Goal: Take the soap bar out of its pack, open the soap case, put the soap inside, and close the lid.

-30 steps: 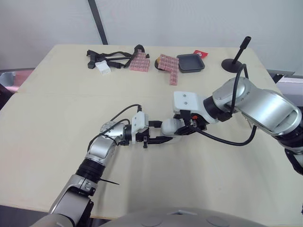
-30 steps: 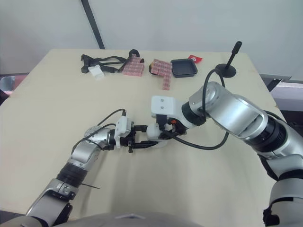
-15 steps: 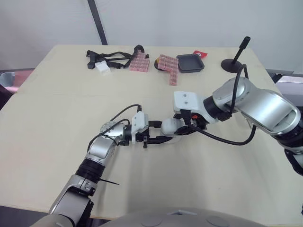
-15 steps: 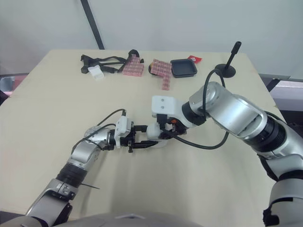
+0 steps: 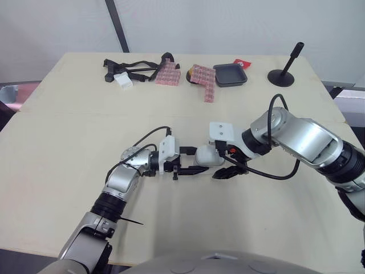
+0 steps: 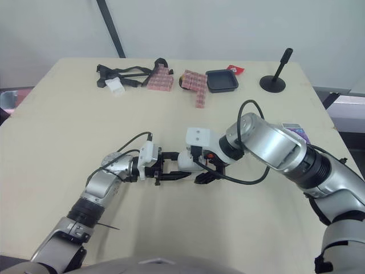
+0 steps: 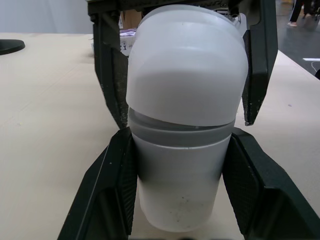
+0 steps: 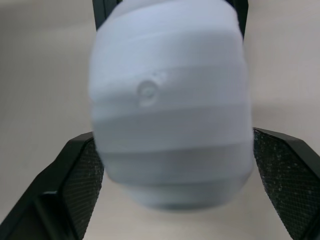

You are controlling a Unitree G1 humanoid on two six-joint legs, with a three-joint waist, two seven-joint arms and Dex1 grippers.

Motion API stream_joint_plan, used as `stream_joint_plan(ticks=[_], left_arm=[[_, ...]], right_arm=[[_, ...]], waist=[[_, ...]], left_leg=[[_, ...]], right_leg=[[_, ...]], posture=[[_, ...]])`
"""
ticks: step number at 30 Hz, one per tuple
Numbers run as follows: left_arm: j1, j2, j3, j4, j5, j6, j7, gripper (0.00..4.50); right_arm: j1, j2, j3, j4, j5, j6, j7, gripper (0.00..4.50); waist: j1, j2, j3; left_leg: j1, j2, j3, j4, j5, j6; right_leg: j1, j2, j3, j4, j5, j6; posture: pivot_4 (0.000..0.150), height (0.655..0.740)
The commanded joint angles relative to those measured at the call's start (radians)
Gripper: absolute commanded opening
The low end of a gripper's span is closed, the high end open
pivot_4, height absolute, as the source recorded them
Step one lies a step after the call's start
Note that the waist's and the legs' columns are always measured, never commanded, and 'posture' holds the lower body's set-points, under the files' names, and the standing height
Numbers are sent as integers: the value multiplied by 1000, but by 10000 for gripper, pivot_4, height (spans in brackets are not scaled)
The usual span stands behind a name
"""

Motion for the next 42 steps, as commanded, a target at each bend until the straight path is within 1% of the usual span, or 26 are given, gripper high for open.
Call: stream_joint_plan(ticks=[1, 4, 6, 9, 13, 16, 20, 22, 25, 28, 33, 36, 37, 38, 42], left_arm=[[2, 4, 3, -22, -3, -7, 0, 18980], [2, 3, 3, -21, -3, -6, 0, 18980], [3, 4, 4, -20, -1, -10, 0, 18980], [5, 8, 5, -18, 0, -13, 1, 18980], [6, 15, 8, -14, 0, -16, -1, 18980], [6, 20, 9, -14, -3, -15, -4, 18980], [4, 23, 10, -12, -5, -15, -8, 18980], [-2, 23, 12, -9, -9, -11, -7, 18980], [-7, 25, 16, -9, -14, -5, -8, 18980], [-8, 28, 18, -9, -16, -4, -9, 18980], [-6, 32, 19, -16, -16, 3, -6, 18980], [-3, 35, 19, -22, -16, 7, -4, 18980], [-1, 35, 18, -25, -16, 8, -3, 18980], [0, 35, 18, -26, -16, 9, -3, 18980], [-1, 32, 14, -29, -15, 12, 1, 18980]], right_arm=[[-13, -16, -26, -18, -11, -12, 3, 44760], [-13, -17, -27, -18, -11, -13, 3, 44760], [47, -37, -75, -41, 0, -31, -15, 44760], [188, -58, -199, -87, 34, -75, -48, 44760], [393, -66, -394, -123, 52, -179, -99, 44760], [527, -64, -508, -119, 40, -266, -136, 44760], [683, -62, -598, -116, 4, -445, -146, 44760], [803, -58, -659, -107, -4, -519, -151, 44760], [955, -47, -718, -71, -60, -674, -164, 44760], [1023, -9, -747, -10, -99, -791, -196, 44760], [1069, 57, -775, 93, -148, -922, -262, 44760], [1080, 101, -797, 99, -117, -970, -266, 36381], [1085, 115, -804, 101, -109, -996, -263, 32579], [1088, 125, -808, 103, -106, -1014, -260, 29855], [1125, 163, -827, 128, -55, -1072, -214, 16409]], waist=[[0, 0, 0], [0, 0, 0], [1, 0, 0], [12, -1, 0], [11, -1, 0], [8, -1, 0], [3, -1, 0], [-1, -1, 0], [1, -1, 0], [-8, -1, 0], [-14, -1, 0], [-15, -1, 0], [-15, -1, 0], [-15, -1, 0], [-15, -1, 0]], left_leg=[[-1, 0, 0, 0, 0, 0], [-1, 0, 0, 0, 0, 0], [-1, 1, 0, 0, 0, 0], [-1, 1, -1, 0, 0, 0], [-1, 1, 0, 0, 0, 0], [-1, 1, 0, 0, 0, 0], [-1, 1, -1, 0, 0, 0], [-1, 1, -1, 0, 0, 0], [-2, 1, -1, 0, -1, 1], [-2, 0, -1, 1, -1, 2], [-1, 0, -1, 1, -4, 8], [-2, 0, -1, 1, -4, 9], [-2, 0, 0, 1, -4, 9], [-2, 0, 0, 1, -4, 9], [-2, 0, -1, 1, -4, 10]], right_leg=[[0, 0, 0, 0, 0, 0], [0, -1, -1, 0, 0, 0], [-1, -1, -1, -1, 0, 0], [0, -1, -1, -4, 0, 0], [-1, -1, -1, -6, 0, 0], [0, -1, -1, -6, 0, 0], [0, -2, -1, -6, 0, 0], [0, -2, -1, -6, 0, 0], [0, -2, -2, -7, 0, 0], [0, -3, -2, -8, 0, 0], [0, -3, -2, -7, 0, 0], [0, -3, -2, -7, 0, 0], [0, -3, -2, -7, 0, 0], [0, -3, -2, -7, 0, 0], [0, -4, -2, -7, 0, 0]], posture=[[1500, 7400], [1500, 7400], [1500, 7400], [1500, 7400], [1500, 7400], [1500, 7400], [1500, 7400], [1500, 7400], [1500, 7400], [1500, 7400], [1500, 7400], [1500, 7400], [1500, 7400], [1500, 7400], [1500, 7400]])
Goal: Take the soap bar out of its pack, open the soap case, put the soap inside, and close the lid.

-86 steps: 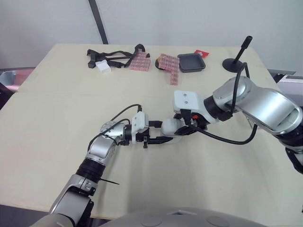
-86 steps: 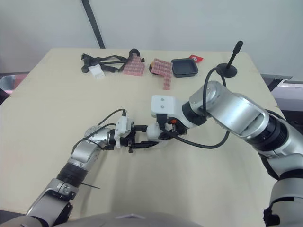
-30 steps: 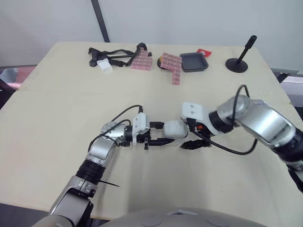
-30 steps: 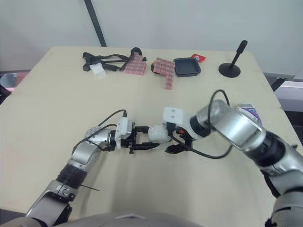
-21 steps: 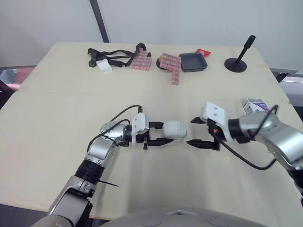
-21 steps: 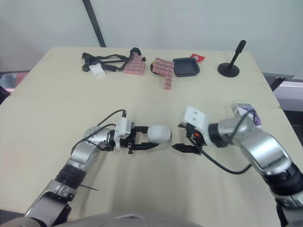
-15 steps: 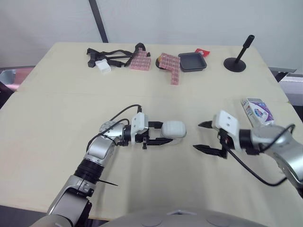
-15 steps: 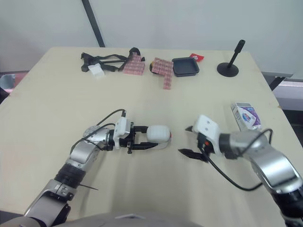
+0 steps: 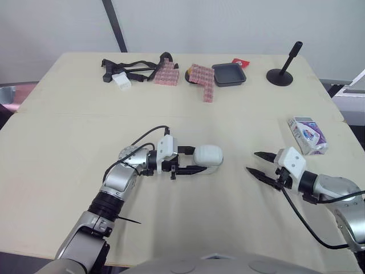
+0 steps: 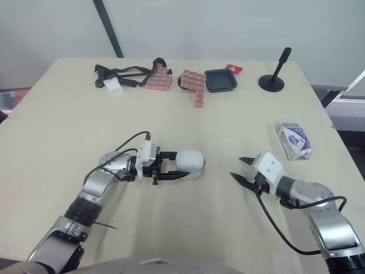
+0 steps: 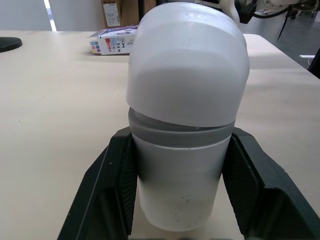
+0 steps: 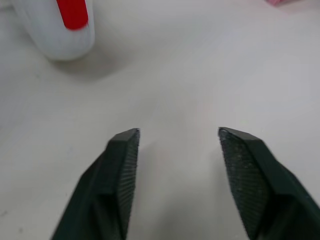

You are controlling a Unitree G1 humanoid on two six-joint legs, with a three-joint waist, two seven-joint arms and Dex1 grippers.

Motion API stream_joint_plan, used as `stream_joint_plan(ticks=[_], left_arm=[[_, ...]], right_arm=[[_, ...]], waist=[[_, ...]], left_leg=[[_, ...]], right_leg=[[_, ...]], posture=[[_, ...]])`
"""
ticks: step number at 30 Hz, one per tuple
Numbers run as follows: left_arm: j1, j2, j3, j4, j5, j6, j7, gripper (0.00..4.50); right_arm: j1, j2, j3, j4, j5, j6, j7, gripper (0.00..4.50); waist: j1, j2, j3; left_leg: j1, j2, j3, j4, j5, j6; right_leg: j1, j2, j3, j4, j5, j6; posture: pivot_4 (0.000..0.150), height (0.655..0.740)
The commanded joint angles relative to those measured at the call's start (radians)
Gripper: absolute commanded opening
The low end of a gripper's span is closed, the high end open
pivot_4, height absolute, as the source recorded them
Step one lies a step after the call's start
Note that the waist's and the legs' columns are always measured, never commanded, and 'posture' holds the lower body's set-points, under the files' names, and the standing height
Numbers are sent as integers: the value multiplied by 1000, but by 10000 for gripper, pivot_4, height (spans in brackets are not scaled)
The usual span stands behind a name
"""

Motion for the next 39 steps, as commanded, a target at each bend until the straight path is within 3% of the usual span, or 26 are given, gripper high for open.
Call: stream_joint_plan(ticks=[1, 5, 12, 19, 27, 39], left_arm=[[3, 7, 11, -27, -5, 4, 4, 18980], [0, 4, 11, -25, -6, 4, 4, 18980], [-2, -2, 10, -25, -10, 6, 4, 18980], [-3, -5, 12, -29, -12, 10, 10, 18980], [-6, -6, 9, -24, -6, 2, 8, 18980], [5, 2, 10, -36, -5, 2, 13, 18980]], right_arm=[[27, 11, -38, 18, 52, -57, 41, 13436], [35, 26, -44, 34, 87, -52, 57, 310], [35, 23, -35, 47, 91, -63, 92, 310], [-105, -8, -76, -21, 157, -3, 84, 310], [-294, -26, 36, -228, 281, 197, 84, 310], [-398, -32, 133, -269, 265, 256, 98, 310]], waist=[[0, 0, 0], [-3, 0, 0], [-2, 0, 0], [-8, 0, 0], [-4, 0, 0], [0, 0, 0]], left_leg=[[0, 0, 0, 0, 0, 0], [0, 0, 0, 0, 0, 1], [0, 0, 0, 0, 0, 2], [0, -1, 0, 1, 0, 2], [-1, 0, -1, 1, 0, 2], [-1, -1, -1, 1, 2, -1]], right_leg=[[0, 0, 0, 0, 0, 0], [0, 0, 0, 0, 0, 0], [0, -1, 0, 0, 0, 0], [0, -1, 0, 1, 0, 0], [0, 0, -1, 1, 0, 0], [0, 0, -1, 1, 0, 0]], posture=[[1500, 7400], [1500, 7400], [1500, 7400], [1500, 7400], [1500, 7400], [1500, 7400]])
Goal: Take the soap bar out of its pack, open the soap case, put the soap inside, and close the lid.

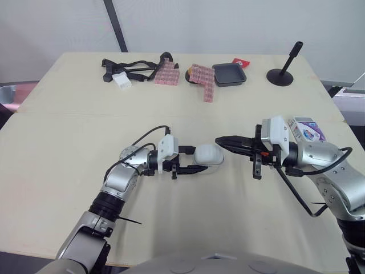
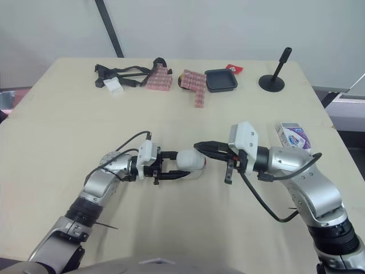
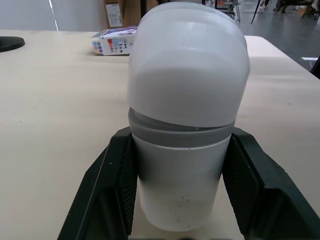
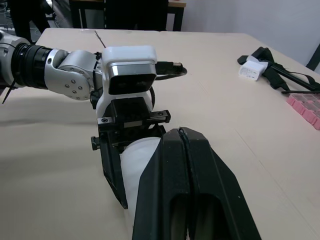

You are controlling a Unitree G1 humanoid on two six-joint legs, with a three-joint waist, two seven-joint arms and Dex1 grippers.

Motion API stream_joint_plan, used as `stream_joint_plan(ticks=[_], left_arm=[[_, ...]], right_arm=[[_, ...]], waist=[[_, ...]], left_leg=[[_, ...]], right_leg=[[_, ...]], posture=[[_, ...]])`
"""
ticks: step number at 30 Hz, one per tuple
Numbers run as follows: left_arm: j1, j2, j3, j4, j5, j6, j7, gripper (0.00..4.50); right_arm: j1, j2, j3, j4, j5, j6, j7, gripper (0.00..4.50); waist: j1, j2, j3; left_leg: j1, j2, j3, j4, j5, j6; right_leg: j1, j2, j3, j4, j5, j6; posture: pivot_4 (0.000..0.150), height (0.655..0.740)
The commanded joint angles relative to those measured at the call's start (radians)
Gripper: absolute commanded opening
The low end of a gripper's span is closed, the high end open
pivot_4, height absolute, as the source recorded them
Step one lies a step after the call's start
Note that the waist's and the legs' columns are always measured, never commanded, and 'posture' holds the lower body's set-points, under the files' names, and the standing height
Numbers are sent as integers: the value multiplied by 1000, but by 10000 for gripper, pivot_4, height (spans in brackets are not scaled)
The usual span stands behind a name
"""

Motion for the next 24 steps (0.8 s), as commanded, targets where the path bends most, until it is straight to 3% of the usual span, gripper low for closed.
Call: stream_joint_plan(ticks=[1, 24], left_arm=[[4, 7, 11, -32, -6, -5, 1, 18980], [-2, 14, 15, -40, -2, 4, 13, 18980]], right_arm=[[-12, -11, -5, -25, 0, -6, 3, 310], [-75, -13, 110, 78, -127, -52, 58, 310]], waist=[[0, 0, 0], [-1, 0, 0]], left_leg=[[0, 0, 0, 0, 0, 0], [0, 0, 0, 0, 1, -3]], right_leg=[[0, 0, 0, 0, 0, 0], [0, 0, 0, 0, 0, 0]], posture=[[1500, 7400], [1500, 7400]])
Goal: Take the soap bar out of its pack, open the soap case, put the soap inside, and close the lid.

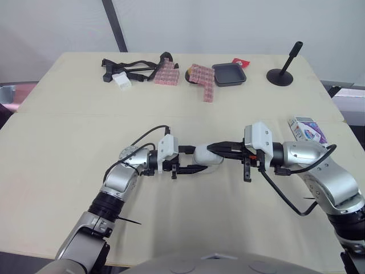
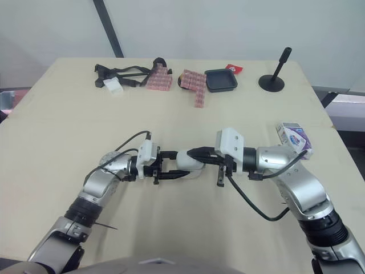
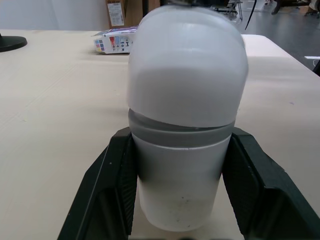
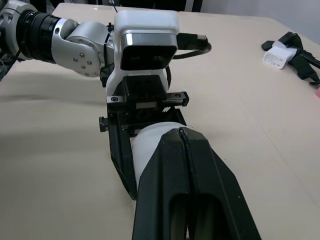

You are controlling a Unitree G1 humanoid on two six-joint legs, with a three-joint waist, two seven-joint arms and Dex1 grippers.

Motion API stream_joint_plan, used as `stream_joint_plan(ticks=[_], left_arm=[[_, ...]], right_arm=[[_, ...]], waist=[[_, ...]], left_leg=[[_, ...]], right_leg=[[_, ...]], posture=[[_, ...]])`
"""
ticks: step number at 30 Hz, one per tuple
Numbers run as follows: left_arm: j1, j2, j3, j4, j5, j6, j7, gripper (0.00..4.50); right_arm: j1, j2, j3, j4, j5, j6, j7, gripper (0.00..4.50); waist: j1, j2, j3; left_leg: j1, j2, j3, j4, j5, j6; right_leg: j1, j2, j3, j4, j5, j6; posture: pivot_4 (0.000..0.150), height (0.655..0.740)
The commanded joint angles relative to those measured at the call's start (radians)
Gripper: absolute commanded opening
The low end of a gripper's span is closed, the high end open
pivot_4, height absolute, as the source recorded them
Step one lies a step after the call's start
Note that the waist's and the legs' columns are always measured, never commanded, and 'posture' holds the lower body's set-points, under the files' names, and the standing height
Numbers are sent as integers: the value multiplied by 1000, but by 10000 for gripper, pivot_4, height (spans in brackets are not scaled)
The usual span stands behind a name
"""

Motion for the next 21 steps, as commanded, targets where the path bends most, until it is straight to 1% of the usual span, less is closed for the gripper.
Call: stream_joint_plan(ticks=[1, 7, 21], left_arm=[[-4, 10, 16, -31, -3, -4, 4, 18980], [-5, 10, 17, -31, -4, -2, 6, 18980], [-12, 8, 19, -24, -4, -3, 10, 18980]], right_arm=[[-20, -20, 2, 12, -20, -9, 19, 310], [-34, -45, 29, 46, -46, 12, 38, 310], [-69, -45, 94, 78, -95, 52, 30, 310]], waist=[[0, 0, 0], [-1, 0, 0], [-6, 0, -1]], left_leg=[[0, 0, 0, 0, 0, 0], [0, 0, 0, 0, 0, 0], [3, 0, 0, 0, 0, 0]], right_leg=[[0, 0, 0, 0, 0, 0], [0, 0, 0, 0, 0, 0], [3, 0, 0, 1, 0, 0]], posture=[[1500, 7400], [1500, 7400], [1500, 7400]])
